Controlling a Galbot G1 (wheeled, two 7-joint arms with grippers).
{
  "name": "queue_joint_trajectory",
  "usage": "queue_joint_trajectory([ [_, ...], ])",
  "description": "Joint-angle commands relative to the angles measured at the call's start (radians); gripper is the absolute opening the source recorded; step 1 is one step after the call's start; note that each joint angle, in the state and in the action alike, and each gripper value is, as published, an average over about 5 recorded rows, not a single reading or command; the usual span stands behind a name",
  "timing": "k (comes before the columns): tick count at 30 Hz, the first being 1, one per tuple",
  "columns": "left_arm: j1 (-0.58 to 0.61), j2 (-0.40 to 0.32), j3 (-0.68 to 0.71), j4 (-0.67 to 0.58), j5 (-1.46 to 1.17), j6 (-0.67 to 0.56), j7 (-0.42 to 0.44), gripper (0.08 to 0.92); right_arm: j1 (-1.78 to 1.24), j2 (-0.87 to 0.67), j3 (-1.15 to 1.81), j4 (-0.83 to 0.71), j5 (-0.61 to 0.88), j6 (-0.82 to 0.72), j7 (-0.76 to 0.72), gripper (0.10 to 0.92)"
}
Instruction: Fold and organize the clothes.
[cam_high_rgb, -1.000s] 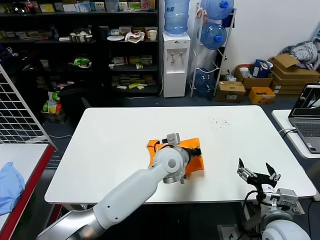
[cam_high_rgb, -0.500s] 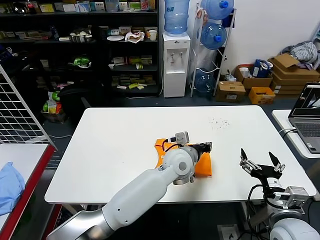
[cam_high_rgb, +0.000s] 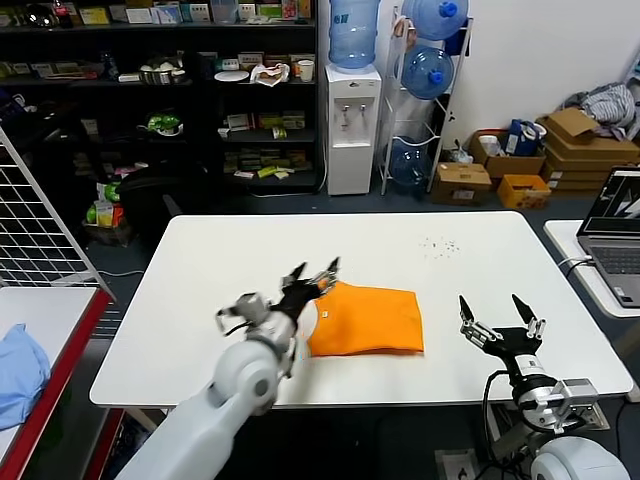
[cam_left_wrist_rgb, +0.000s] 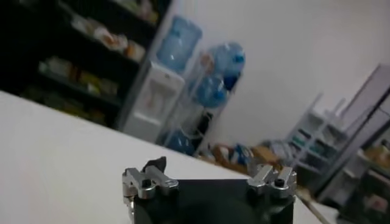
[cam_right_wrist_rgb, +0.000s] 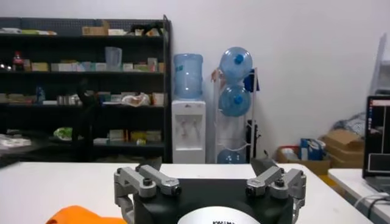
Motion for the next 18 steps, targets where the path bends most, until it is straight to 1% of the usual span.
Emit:
queue_joint_trajectory([
  [1, 0.781, 0.065, -0.618, -0.261, 0.571, -0.446, 0.432, 0.824, -0.049, 0.057, 0.042, -0.082, -0.056, 0.186, -0.140, 0.921],
  [5, 0.840, -0.017, -0.623, -0.256, 0.614, -0.497, 0.456, 0.905, -0.092, 0.086, 0.054, -0.085, -0.058, 0.255, -0.169, 0.921],
  [10, 0.859, -0.103, -0.595, -0.260, 0.636, -0.504, 0.456, 0.921, -0.145, 0.132, 0.048, -0.084, -0.100, 0.340, -0.167, 0.921],
  [14, 0.882, -0.137, -0.582, -0.254, 0.637, -0.501, 0.459, 0.921, -0.194, 0.169, 0.041, -0.079, -0.133, 0.414, -0.177, 0.921],
  [18, 0.901, -0.150, -0.579, -0.240, 0.643, -0.504, 0.463, 0.921, -0.214, 0.201, 0.037, -0.085, -0.165, 0.457, -0.183, 0.921],
])
